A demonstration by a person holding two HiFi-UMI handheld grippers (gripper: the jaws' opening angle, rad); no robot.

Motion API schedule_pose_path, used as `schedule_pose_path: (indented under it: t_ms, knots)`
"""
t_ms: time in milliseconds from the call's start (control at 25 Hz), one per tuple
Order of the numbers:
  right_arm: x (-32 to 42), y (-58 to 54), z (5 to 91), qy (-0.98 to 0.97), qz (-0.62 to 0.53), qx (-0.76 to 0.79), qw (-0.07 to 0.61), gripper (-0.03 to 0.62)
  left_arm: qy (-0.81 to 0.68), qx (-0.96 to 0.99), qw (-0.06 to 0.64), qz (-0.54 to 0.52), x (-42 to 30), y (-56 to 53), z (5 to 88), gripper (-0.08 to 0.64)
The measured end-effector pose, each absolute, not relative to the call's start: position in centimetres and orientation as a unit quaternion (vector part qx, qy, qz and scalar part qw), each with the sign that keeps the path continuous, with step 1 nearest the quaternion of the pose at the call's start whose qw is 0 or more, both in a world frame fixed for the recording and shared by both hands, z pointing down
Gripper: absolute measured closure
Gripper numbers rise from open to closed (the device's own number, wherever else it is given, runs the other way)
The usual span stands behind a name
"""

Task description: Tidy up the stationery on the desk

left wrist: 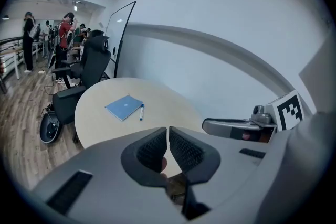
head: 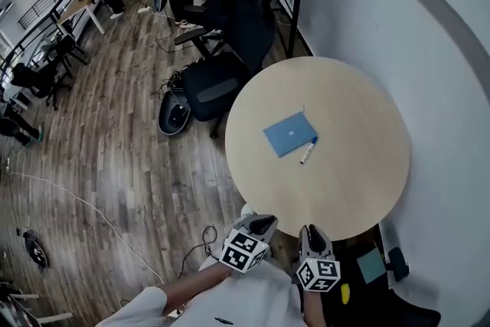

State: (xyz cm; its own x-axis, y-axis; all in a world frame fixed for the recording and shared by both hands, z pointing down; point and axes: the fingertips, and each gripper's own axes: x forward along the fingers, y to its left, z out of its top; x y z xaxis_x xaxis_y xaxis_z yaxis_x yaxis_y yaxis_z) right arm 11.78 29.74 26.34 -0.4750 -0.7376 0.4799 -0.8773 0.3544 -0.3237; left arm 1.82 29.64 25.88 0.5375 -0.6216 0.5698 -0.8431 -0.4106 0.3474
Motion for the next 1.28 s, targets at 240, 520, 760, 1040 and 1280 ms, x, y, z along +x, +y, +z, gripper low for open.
schedule_pose_path:
  t_ms: [240,520,760,1040,1280]
  knots:
    - [8.5,20.9,27.3,-0.802,0.282,0.508,0.138,0.495,-0.43,0.827,0.309,0.19,-2.2,20.1,26.4,0.529]
    - [6.4,13.3,28.7,-0.775,0.292,0.54,0.148,0.495,-0.397,0.833,0.323,0.212,-5.6,13.1,28.3,0.529]
    - [6.7,8.8,30.0,-0.752,0.322,0.557,0.142,0.495,-0.403,0.825,0.323,0.23,-6.6,8.8,30.1,0.529]
    - [7.0,4.1,33.4,-0.749,0.344,0.548,0.14,0.495,-0.413,0.818,0.309,0.254,-5.0,4.5,34.3,0.529]
    - [5.5,1.6,37.2,-0.753,0.375,0.524,0.134,0.493,-0.429,0.812,0.304,0.255,-4.8,1.4,37.7,0.528]
